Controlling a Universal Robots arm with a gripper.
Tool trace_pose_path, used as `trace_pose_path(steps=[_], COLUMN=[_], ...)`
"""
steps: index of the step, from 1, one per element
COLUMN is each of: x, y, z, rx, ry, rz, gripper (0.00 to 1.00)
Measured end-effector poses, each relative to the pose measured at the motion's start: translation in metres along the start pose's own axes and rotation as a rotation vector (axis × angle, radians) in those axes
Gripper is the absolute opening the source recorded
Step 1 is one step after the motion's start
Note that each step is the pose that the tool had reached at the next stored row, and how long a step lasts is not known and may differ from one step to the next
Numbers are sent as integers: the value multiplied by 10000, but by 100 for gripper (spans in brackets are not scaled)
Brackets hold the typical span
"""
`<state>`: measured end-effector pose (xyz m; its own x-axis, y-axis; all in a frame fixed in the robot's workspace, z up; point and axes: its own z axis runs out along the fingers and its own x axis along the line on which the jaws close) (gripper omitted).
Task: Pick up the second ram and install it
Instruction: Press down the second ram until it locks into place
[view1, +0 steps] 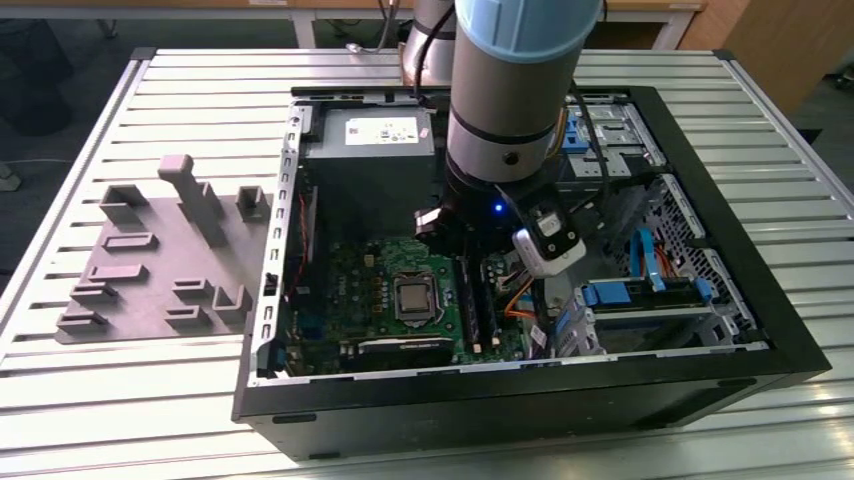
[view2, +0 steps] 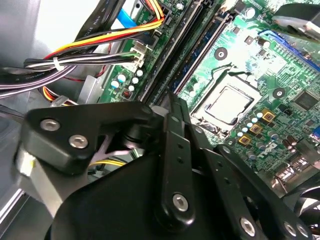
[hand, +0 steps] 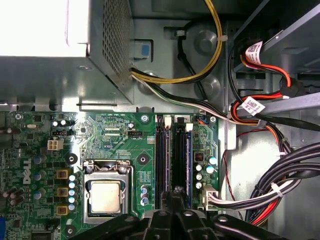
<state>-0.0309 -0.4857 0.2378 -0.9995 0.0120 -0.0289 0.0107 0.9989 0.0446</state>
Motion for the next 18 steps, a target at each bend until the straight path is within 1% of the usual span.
trace_pose_path(steps=[1, 2, 13, 18], x=[0, 0, 4, 6], y=[0, -1, -7, -10], z=[4, 14, 144, 193], rx=[0, -1, -12, 0], ry=[0, 0, -7, -2], rz=[-1, 0, 0, 0], gripper=[13, 11, 11, 11])
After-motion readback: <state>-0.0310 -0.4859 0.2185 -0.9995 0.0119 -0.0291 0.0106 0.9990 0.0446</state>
